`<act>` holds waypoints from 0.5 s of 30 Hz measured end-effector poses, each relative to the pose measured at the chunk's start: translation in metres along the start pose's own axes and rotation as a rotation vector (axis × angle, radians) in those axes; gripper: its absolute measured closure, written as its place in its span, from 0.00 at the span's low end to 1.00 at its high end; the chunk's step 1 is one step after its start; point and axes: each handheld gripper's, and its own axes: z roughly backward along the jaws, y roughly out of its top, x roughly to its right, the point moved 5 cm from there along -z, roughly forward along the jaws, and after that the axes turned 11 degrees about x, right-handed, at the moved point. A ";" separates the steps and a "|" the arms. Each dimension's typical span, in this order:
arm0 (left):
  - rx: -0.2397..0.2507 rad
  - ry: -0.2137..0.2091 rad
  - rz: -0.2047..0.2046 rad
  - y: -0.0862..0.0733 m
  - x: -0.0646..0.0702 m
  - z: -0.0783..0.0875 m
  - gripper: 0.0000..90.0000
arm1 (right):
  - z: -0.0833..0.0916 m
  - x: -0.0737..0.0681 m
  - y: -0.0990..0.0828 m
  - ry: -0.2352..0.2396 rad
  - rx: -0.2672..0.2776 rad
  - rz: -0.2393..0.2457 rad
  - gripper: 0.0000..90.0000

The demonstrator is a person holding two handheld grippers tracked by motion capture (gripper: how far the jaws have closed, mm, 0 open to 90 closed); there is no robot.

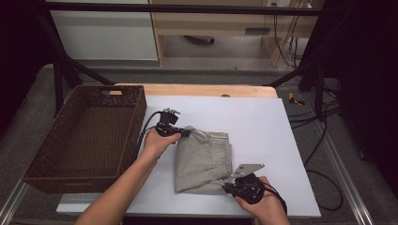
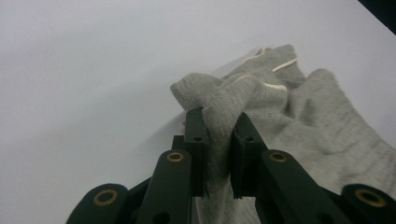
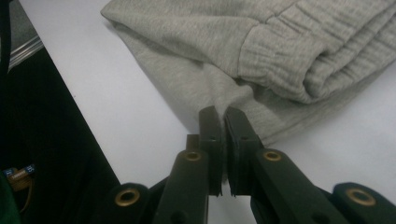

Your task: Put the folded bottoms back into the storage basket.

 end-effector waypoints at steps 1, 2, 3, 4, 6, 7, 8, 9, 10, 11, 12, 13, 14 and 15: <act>-0.006 -0.005 -0.011 0.004 0.003 0.002 0.89 | 0.000 0.000 0.003 0.002 -0.001 0.005 0.96; -0.007 -0.008 -0.019 0.008 0.006 0.005 0.89 | 0.001 0.000 0.005 0.003 -0.006 0.013 0.96; -0.005 -0.013 -0.029 0.013 0.009 0.007 0.89 | 0.002 0.000 0.008 0.002 -0.011 0.017 0.96; -0.004 -0.016 -0.041 0.017 0.012 0.010 0.89 | 0.003 0.000 0.011 0.006 -0.014 0.027 0.96; 0.002 -0.020 -0.061 0.025 0.018 0.014 0.90 | 0.006 -0.001 0.018 0.017 -0.020 0.040 0.96; 0.003 -0.021 -0.071 0.029 0.021 0.016 0.90 | 0.007 -0.002 0.021 0.021 -0.020 0.044 0.96; 0.005 -0.023 -0.076 0.032 0.023 0.018 0.90 | 0.008 -0.002 0.024 0.027 -0.019 0.046 0.96; 0.007 -0.023 -0.077 0.035 0.026 0.020 0.90 | 0.008 -0.003 0.027 0.036 -0.018 0.043 0.96; 0.003 -0.024 -0.084 0.038 0.027 0.021 0.90 | 0.008 -0.002 0.030 0.045 -0.011 0.038 0.96; 0.002 -0.023 -0.086 0.040 0.029 0.022 0.90 | 0.008 -0.002 0.032 0.058 -0.007 0.029 0.96; -0.003 -0.021 -0.093 0.043 0.030 0.024 0.90 | 0.008 -0.001 0.034 0.069 -0.006 0.024 0.96; -0.006 -0.021 -0.099 0.045 0.032 0.026 0.90 | 0.007 0.000 0.036 0.075 -0.003 0.018 0.96; -0.005 -0.019 -0.103 0.047 0.033 0.028 0.90 | 0.006 0.001 0.037 0.080 -0.007 0.012 0.96; -0.005 -0.019 -0.108 0.050 0.034 0.030 0.90 | 0.006 0.001 0.038 0.086 -0.009 0.010 0.96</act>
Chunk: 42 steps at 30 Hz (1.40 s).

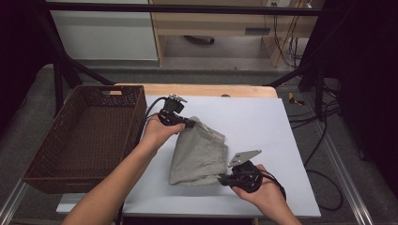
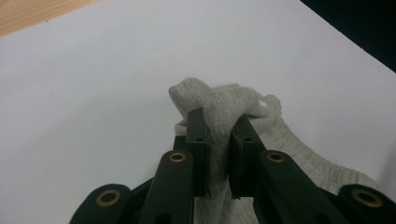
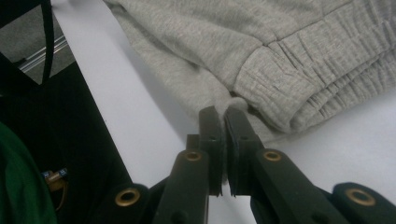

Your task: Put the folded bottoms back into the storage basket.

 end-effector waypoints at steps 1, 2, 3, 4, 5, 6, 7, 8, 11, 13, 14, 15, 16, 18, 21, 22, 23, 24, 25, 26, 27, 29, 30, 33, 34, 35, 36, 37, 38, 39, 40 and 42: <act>0.004 0.001 0.000 0.002 0.001 0.002 0.90 | 0.000 0.001 0.001 0.002 -0.001 -0.002 0.96; 0.006 0.001 -0.003 0.005 0.001 0.004 0.90 | 0.000 0.001 0.003 0.007 -0.001 -0.003 0.96; 0.011 0.002 -0.003 0.007 0.002 0.007 0.90 | 0.001 0.002 0.005 0.013 0.000 -0.004 0.96; 0.016 0.002 -0.003 0.009 0.002 0.009 0.90 | 0.002 0.002 0.006 0.015 0.003 -0.007 0.96; 0.022 0.002 -0.004 0.011 0.002 0.012 0.90 | 0.003 0.003 0.010 0.019 0.008 -0.008 0.96; 0.026 0.002 -0.003 0.013 0.002 0.014 0.90 | 0.003 0.003 0.010 0.019 0.008 -0.008 0.96; 0.031 0.003 -0.005 0.015 0.002 0.016 0.90 | 0.004 0.003 0.012 0.025 0.010 -0.008 0.96; 0.033 0.004 -0.007 0.017 0.002 0.018 0.90 | 0.004 0.003 0.014 0.026 0.011 -0.010 0.96; 0.045 0.003 -0.006 0.022 0.002 0.023 0.90 | 0.005 0.003 0.018 0.023 0.008 -0.002 0.96; 0.045 0.004 -0.013 0.025 0.003 0.025 0.90 | 0.005 0.003 0.021 0.029 0.011 0.003 0.96; 0.045 0.004 -0.015 0.026 0.003 0.026 0.90 | 0.005 0.003 0.022 0.035 0.012 0.001 0.96; 0.044 0.005 -0.015 0.027 0.003 0.028 0.90 | 0.005 0.003 0.024 0.039 0.016 -0.003 0.96; 0.044 0.004 -0.015 0.028 0.003 0.028 0.90 | 0.004 0.002 0.025 0.046 0.022 -0.006 0.96; 0.046 0.005 -0.014 0.030 0.003 0.030 0.90 | 0.004 0.002 0.028 0.047 0.020 -0.001 0.96; 0.055 0.005 -0.013 0.033 0.004 0.033 0.90 | 0.004 0.002 0.032 0.046 0.018 0.003 0.96; 0.059 0.005 -0.010 0.034 0.004 0.034 0.90 | 0.004 0.002 0.034 0.046 0.019 0.010 0.96; 0.060 0.005 -0.009 0.035 0.004 0.035 0.90 | 0.004 0.001 0.035 0.048 0.018 0.012 0.96; 0.062 0.004 -0.010 0.036 0.004 0.036 0.90 | 0.004 0.001 0.037 0.048 0.019 0.014 0.96; 0.065 0.007 -0.010 0.037 0.005 0.037 0.90 | 0.004 0.000 0.038 0.047 0.019 0.016 0.96; 0.065 0.007 -0.013 0.038 0.005 0.038 0.90 | 0.004 0.000 0.039 0.049 0.017 0.017 0.96; 0.067 0.007 -0.014 0.039 0.005 0.039 0.90 | 0.003 -0.001 0.041 0.049 0.017 0.019 0.96; 0.076 0.009 -0.012 0.042 0.006 0.042 0.90 | 0.002 -0.002 0.043 0.052 0.017 0.027 0.97; 0.076 0.008 -0.015 0.043 0.006 0.043 0.90 | 0.002 -0.002 0.044 0.052 0.016 0.025 0.96; 0.082 0.011 -0.018 0.046 0.006 0.047 0.90 | 0.001 -0.003 0.049 0.053 0.015 0.038 0.96; 0.085 0.012 -0.020 0.047 0.006 0.048 0.90 | 0.001 -0.004 0.051 0.054 0.016 0.038 0.96; 0.087 0.013 -0.019 0.049 0.006 0.050 0.90 | 0.001 -0.004 0.052 0.055 0.017 0.037 0.96; 0.091 0.013 -0.018 0.050 0.007 0.051 0.90 | 0.001 -0.005 0.054 0.056 0.016 0.041 0.96; 0.091 0.014 -0.021 0.051 0.007 0.053 0.90 | 0.001 -0.005 0.056 0.057 0.017 0.047 0.96; 0.094 0.015 -0.020 0.051 0.006 0.054 0.90 | 0.002 -0.006 0.057 0.055 0.017 0.051 0.96; 0.098 0.016 -0.019 0.052 0.006 0.055 0.90 | 0.002 -0.007 0.059 0.055 0.016 0.051 0.96; 0.098 0.016 -0.018 0.053 0.006 0.056 0.90 | 0.002 -0.007 0.061 0.055 0.017 0.056 0.96; 0.100 0.017 -0.019 0.054 0.005 0.059 0.90 | 0.002 -0.008 0.063 0.055 0.016 0.062 0.96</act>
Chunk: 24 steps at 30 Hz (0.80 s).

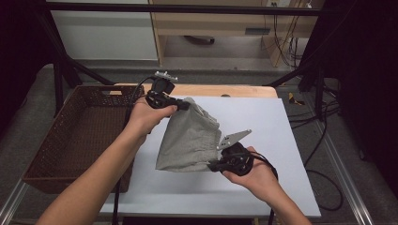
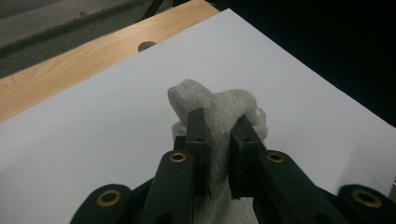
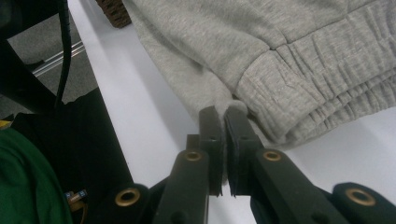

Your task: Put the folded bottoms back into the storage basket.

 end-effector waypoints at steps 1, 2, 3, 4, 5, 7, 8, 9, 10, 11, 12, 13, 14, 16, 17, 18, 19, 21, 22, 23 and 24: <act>0.003 0.002 0.001 0.001 0.000 0.001 0.90 | 0.000 0.000 0.001 0.002 0.001 0.003 0.96; 0.003 0.003 0.000 0.001 -0.001 0.002 0.90 | -0.001 -0.001 0.002 0.000 -0.002 0.001 0.96; 0.002 0.002 -0.003 0.001 -0.002 0.003 0.90 | -0.002 -0.001 0.003 0.002 -0.002 0.005 0.96; 0.004 0.003 -0.003 0.002 -0.002 0.005 0.90 | -0.002 -0.001 0.004 0.002 -0.005 0.008 0.96; 0.007 0.003 -0.003 0.002 -0.002 0.006 0.90 | -0.003 -0.001 0.005 0.004 -0.005 0.008 0.96; 0.011 0.005 -0.002 0.003 -0.004 0.008 0.90 | -0.005 -0.002 0.007 0.006 -0.008 0.009 0.96; 0.011 0.007 -0.002 0.004 -0.005 0.009 0.90 | -0.006 -0.002 0.008 0.006 -0.008 0.013 0.96; 0.014 0.008 0.000 0.004 -0.005 0.010 0.90 | -0.007 -0.002 0.009 0.005 -0.006 0.009 0.96; 0.016 0.009 0.000 0.004 -0.006 0.011 0.90 | -0.008 -0.002 0.010 0.003 -0.010 0.009 0.96; 0.016 0.010 -0.001 0.005 -0.007 0.013 0.90 | -0.009 -0.002 0.011 0.006 -0.009 0.014 0.96; 0.017 0.011 -0.002 0.005 -0.008 0.014 0.90 | -0.011 -0.002 0.012 0.009 -0.006 0.016 0.96; 0.021 0.012 -0.002 0.006 -0.009 0.015 0.90 | -0.011 -0.002 0.013 0.010 -0.010 0.018 0.96; 0.020 0.011 -0.002 0.007 -0.010 0.017 0.90 | -0.013 -0.002 0.015 0.012 -0.008 0.022 0.96; 0.024 0.014 -0.004 0.008 -0.012 0.019 0.90 | -0.015 -0.003 0.017 0.014 -0.005 0.017 0.96; 0.026 0.017 -0.004 0.008 -0.013 0.021 0.90 | -0.016 -0.002 0.019 0.010 0.001 0.017 0.96; 0.028 0.018 -0.004 0.009 -0.014 0.022 0.90 | -0.017 -0.003 0.020 0.007 0.006 0.012 0.96; 0.030 0.021 -0.005 0.009 -0.016 0.024 0.90 | -0.019 -0.003 0.021 0.010 0.008 0.016 0.96; 0.030 0.029 -0.008 0.010 -0.019 0.026 0.90 | -0.022 -0.003 0.023 0.016 0.014 0.015 0.96; 0.031 0.031 -0.007 0.010 -0.021 0.028 0.90 | -0.024 -0.003 0.024 0.017 0.020 0.015 0.96; 0.031 0.033 -0.010 0.010 -0.023 0.029 0.90 | -0.026 -0.003 0.025 0.017 0.023 0.013 0.96; 0.034 0.036 -0.007 0.010 -0.025 0.031 0.90 | -0.027 -0.003 0.027 0.019 0.024 0.016 0.97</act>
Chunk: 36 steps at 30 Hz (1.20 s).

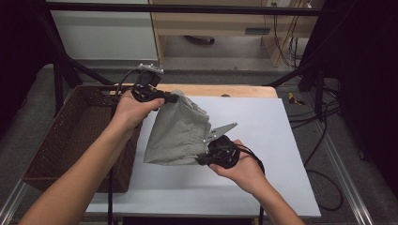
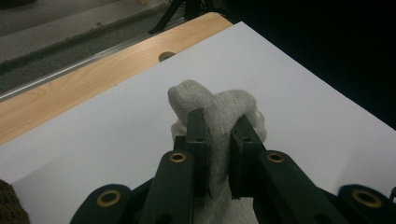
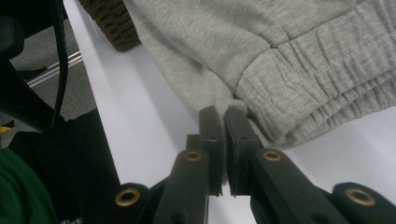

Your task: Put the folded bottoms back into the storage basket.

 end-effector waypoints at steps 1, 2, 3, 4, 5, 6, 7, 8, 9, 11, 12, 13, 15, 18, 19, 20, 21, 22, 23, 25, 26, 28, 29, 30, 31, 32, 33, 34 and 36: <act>0.003 0.002 0.001 0.000 -0.002 0.002 0.90 | -0.002 0.000 0.002 0.001 0.005 -0.002 0.96; 0.007 0.003 0.000 0.000 -0.004 0.004 0.90 | -0.003 0.000 0.003 0.004 0.006 0.003 0.96; 0.011 0.004 0.003 0.001 -0.005 0.006 0.90 | -0.005 -0.001 0.005 0.005 0.007 0.001 0.96; 0.016 0.004 0.007 0.001 -0.006 0.008 0.90 | -0.007 -0.001 0.007 0.007 0.009 0.006 0.97; 0.019 0.005 0.007 0.001 -0.008 0.010 0.90 | -0.008 -0.002 0.008 0.007 0.007 0.005 0.96; 0.020 0.007 0.006 0.002 -0.009 0.013 0.90 | -0.010 -0.002 0.010 0.009 0.009 0.009 0.96; 0.020 0.012 0.005 0.002 -0.011 0.015 0.90 | -0.012 -0.002 0.012 0.009 0.010 0.009 0.96; 0.023 0.014 0.007 0.002 -0.012 0.017 0.90 | -0.014 -0.003 0.015 0.009 0.012 0.010 0.96; 0.023 0.018 0.009 0.002 -0.014 0.020 0.90 | -0.015 -0.003 0.017 0.010 0.012 0.013 0.96; 0.028 0.027 0.009 0.003 -0.017 0.026 0.90 | -0.018 -0.004 0.023 0.007 0.014 0.018 0.96; 0.031 0.032 0.010 0.004 -0.019 0.028 0.90 | -0.019 -0.005 0.025 0.003 0.014 0.018 0.97; 0.034 0.035 0.009 0.004 -0.020 0.031 0.90 | -0.020 -0.006 0.028 0.003 0.012 0.018 0.96; 0.041 0.043 0.009 0.006 -0.023 0.036 0.90 | -0.022 -0.008 0.034 0.005 0.017 0.026 0.96; 0.056 0.054 0.009 0.009 -0.028 0.045 0.90 | -0.025 -0.012 0.044 0.007 0.020 0.043 0.96; 0.060 0.058 0.010 0.010 -0.030 0.048 0.90 | -0.026 -0.013 0.047 0.009 0.022 0.047 0.96; 0.063 0.063 0.010 0.011 -0.032 0.051 0.90 | -0.027 -0.013 0.050 0.011 0.023 0.052 0.96; 0.067 0.066 0.013 0.012 -0.034 0.053 0.90 | -0.028 -0.014 0.053 0.011 0.024 0.056 0.96; 0.072 0.070 0.017 0.012 -0.037 0.057 0.90 | -0.028 -0.015 0.055 0.013 0.026 0.055 0.96; 0.076 0.072 0.015 0.012 -0.040 0.059 0.90 | -0.030 -0.015 0.058 0.016 0.029 0.059 0.96; 0.088 0.072 0.022 0.013 -0.044 0.064 0.90 | -0.033 -0.016 0.063 0.021 0.031 0.062 0.96; 0.094 0.072 0.022 0.013 -0.046 0.066 0.90 | -0.035 -0.017 0.065 0.022 0.030 0.064 0.96; 0.101 0.077 0.024 0.013 -0.050 0.069 0.90 | -0.038 -0.018 0.069 0.028 0.030 0.069 0.96; 0.101 0.081 0.025 0.012 -0.052 0.071 0.90 | -0.040 -0.018 0.071 0.029 0.030 0.070 0.96; 0.102 0.085 0.025 0.012 -0.054 0.073 0.90 | -0.042 -0.018 0.073 0.030 0.027 0.074 0.97; 0.103 0.088 0.025 0.012 -0.056 0.074 0.90 | -0.044 -0.018 0.075 0.031 0.026 0.075 0.97; 0.105 0.091 0.026 0.012 -0.057 0.076 0.90 | -0.046 -0.018 0.077 0.032 0.027 0.078 0.97; 0.109 0.095 0.028 0.012 -0.059 0.077 0.90 | -0.047 -0.019 0.079 0.031 0.027 0.078 0.97; 0.112 0.097 0.029 0.012 -0.060 0.078 0.90 | -0.049 -0.019 0.081 0.034 0.029 0.078 0.96; 0.118 0.105 0.029 0.012 -0.063 0.082 0.90 | -0.053 -0.020 0.084 0.036 0.029 0.081 0.96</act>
